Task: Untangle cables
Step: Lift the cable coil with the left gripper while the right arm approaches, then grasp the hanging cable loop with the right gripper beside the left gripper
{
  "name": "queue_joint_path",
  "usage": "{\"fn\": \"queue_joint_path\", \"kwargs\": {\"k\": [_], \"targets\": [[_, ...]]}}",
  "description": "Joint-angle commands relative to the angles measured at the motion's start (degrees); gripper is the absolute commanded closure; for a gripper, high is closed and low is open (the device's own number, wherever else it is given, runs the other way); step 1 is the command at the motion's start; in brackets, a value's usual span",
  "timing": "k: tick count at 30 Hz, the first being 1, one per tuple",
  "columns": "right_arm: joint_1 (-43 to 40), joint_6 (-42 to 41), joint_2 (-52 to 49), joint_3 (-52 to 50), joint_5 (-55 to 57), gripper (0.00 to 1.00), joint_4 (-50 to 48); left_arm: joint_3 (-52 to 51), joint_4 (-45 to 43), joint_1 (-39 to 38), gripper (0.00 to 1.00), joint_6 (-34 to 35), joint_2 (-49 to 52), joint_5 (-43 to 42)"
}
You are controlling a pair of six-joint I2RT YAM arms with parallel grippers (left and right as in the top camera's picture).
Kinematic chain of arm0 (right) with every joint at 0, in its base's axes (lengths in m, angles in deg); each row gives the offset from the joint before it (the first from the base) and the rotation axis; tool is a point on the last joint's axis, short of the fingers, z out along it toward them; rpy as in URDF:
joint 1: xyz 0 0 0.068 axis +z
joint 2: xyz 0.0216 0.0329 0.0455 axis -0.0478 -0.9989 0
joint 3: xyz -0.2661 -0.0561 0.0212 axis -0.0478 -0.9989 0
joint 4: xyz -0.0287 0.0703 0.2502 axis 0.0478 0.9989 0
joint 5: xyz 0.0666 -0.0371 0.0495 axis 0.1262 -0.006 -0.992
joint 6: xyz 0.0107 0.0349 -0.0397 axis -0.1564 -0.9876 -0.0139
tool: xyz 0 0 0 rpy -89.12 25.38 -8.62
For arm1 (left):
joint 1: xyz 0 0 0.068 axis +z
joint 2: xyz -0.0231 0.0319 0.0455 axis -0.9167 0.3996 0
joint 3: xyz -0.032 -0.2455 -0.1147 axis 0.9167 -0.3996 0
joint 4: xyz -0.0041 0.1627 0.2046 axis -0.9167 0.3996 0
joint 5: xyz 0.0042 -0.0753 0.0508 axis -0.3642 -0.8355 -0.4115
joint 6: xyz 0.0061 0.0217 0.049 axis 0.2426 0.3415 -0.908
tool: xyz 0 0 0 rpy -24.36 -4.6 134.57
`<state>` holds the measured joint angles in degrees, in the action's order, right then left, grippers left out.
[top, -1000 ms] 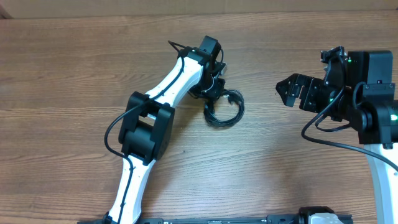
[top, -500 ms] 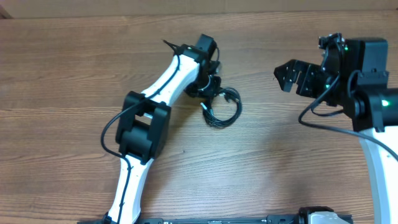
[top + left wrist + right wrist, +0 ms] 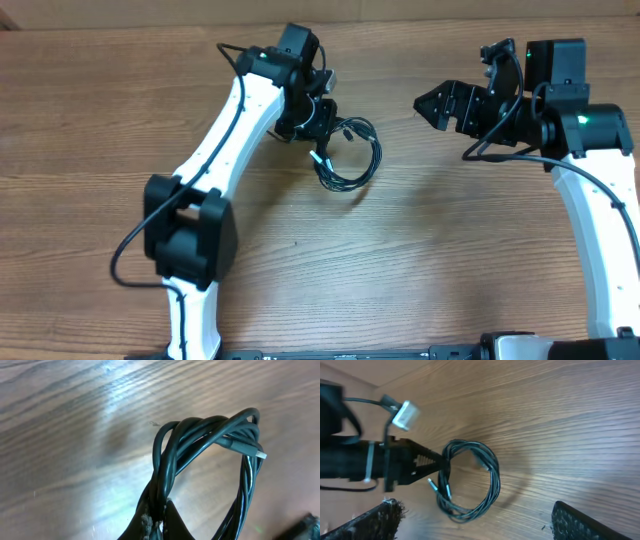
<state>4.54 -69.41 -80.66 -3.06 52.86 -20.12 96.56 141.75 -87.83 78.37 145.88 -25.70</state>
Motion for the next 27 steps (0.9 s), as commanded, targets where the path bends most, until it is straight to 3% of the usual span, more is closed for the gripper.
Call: {"fn": "queue_joint_path", "kwargs": {"k": [1,6,12,17,25,27], "targets": [[0.31,-0.81,0.04,0.81,-4.02,0.07,-0.17,0.37,2.89,0.33,0.96,-2.23,-6.93,-2.89],[3.43,-3.50,-0.09,0.76,-3.98,0.08,-0.37,0.37,7.34,1.70,0.96,-6.86,-10.45,-4.79],[6.95,-9.18,-1.57,0.76,-3.89,0.15,-0.26,0.35,5.90,4.07,0.96,-5.90,-10.38,-4.66],[10.01,-13.94,-4.02,0.76,-2.78,0.27,0.20,0.35,3.04,5.88,0.96,-2.38,-10.38,-4.44],[15.82,-18.82,-11.10,0.76,1.40,0.31,-1.51,0.35,1.88,6.08,0.96,-4.46,-10.40,-10.21],[16.20,-19.56,-13.33,0.76,1.49,0.37,-1.66,0.39,1.46,6.40,0.96,-4.44,-10.43,-12.07]]}}
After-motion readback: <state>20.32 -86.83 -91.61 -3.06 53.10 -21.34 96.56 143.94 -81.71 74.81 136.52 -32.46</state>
